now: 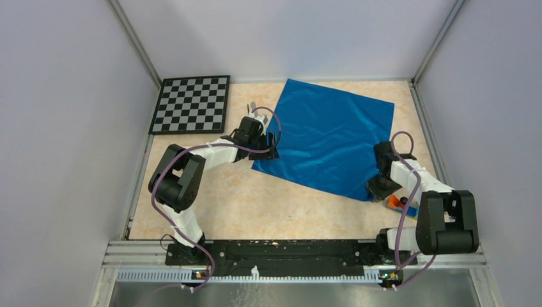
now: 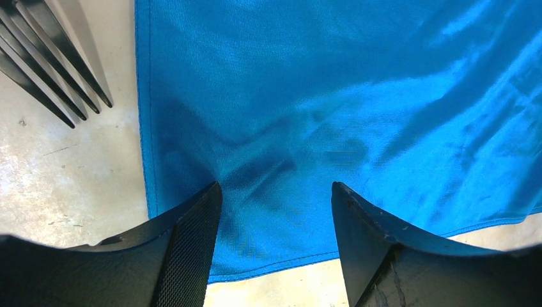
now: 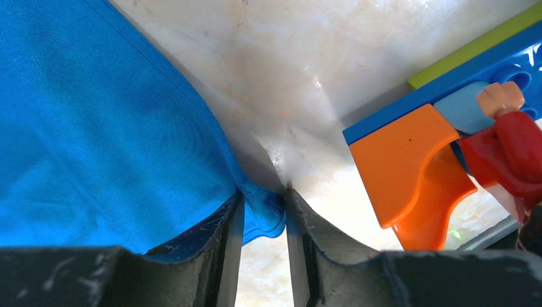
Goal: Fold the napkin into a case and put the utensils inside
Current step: Pick up the flattened napkin from the center of the board.
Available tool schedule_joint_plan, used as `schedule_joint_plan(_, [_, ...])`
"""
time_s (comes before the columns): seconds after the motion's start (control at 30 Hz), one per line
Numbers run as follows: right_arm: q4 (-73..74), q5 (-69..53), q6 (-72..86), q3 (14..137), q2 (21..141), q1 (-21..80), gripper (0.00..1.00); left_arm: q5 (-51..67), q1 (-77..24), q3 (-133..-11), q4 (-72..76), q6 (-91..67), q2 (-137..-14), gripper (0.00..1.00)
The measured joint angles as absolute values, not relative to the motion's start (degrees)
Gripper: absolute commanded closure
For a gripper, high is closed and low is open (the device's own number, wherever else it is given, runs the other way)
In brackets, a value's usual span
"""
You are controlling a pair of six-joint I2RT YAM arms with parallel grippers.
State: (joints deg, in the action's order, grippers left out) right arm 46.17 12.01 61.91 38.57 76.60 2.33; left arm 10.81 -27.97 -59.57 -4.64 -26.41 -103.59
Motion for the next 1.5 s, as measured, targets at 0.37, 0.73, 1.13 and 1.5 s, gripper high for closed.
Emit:
schedule_joint_plan(0.37, [44.73,14.13,64.77,36.38,73.01,4.1,1.0,10.98,-28.25,-57.78,-5.32,-25.58,-101.47,0.26])
schedule_joint_plan(0.73, [46.06,16.88,65.14,32.53,60.9,5.48,1.0,5.48,-28.4,-54.74,-25.65,-37.41,-86.5,0.05])
schedule_joint_plan(1.13, [46.0,19.92,62.67,29.98,52.14,5.5,1.0,1.96,-29.02,-53.63,-37.1,-62.48,-85.17,0.39])
schedule_joint_plan(1.5, [44.77,19.92,59.44,28.49,51.11,5.5,1.0,-1.58,-34.65,-60.42,-42.24,-72.75,-95.98,0.42])
